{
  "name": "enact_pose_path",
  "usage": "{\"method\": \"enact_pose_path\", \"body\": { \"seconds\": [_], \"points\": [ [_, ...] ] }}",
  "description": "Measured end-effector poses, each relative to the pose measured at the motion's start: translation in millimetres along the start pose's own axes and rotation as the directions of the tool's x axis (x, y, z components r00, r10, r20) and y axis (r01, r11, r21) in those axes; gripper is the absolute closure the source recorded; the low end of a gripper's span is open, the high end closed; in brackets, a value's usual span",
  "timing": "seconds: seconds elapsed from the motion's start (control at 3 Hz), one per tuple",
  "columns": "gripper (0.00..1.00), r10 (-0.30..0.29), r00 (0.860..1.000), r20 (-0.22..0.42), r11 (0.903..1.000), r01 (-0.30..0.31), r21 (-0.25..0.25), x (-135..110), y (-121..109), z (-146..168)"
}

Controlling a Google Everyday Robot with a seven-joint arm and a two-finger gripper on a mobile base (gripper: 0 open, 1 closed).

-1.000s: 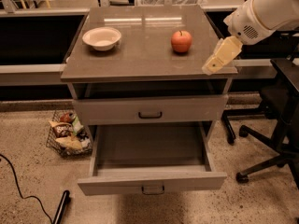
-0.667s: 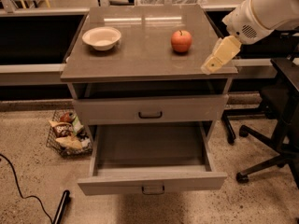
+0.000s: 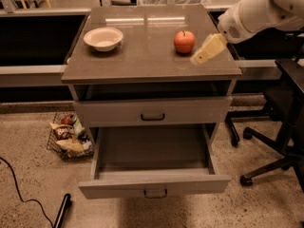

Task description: Place apple into middle drawer

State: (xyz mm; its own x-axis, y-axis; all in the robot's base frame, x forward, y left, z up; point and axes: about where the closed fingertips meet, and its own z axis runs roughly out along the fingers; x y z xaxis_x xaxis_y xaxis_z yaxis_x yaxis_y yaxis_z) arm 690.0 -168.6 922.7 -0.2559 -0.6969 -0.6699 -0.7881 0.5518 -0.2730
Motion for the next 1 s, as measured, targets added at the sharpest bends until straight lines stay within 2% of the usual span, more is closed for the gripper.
{"method": "enact_pose_path", "body": {
  "seconds": [0.33, 0.67, 1.0],
  "points": [
    [0.0, 0.048, 0.995, 0.083, 0.9987, -0.049, 0.011, -18.1, -24.7, 43.0],
    [0.0, 0.093, 0.984, 0.154, 0.9956, -0.094, 0.001, -30.4, -37.7, 79.1],
    [0.0, 0.144, 0.969, 0.199, 0.9893, -0.146, -0.006, -30.3, -48.1, 108.1]
  ]
}}
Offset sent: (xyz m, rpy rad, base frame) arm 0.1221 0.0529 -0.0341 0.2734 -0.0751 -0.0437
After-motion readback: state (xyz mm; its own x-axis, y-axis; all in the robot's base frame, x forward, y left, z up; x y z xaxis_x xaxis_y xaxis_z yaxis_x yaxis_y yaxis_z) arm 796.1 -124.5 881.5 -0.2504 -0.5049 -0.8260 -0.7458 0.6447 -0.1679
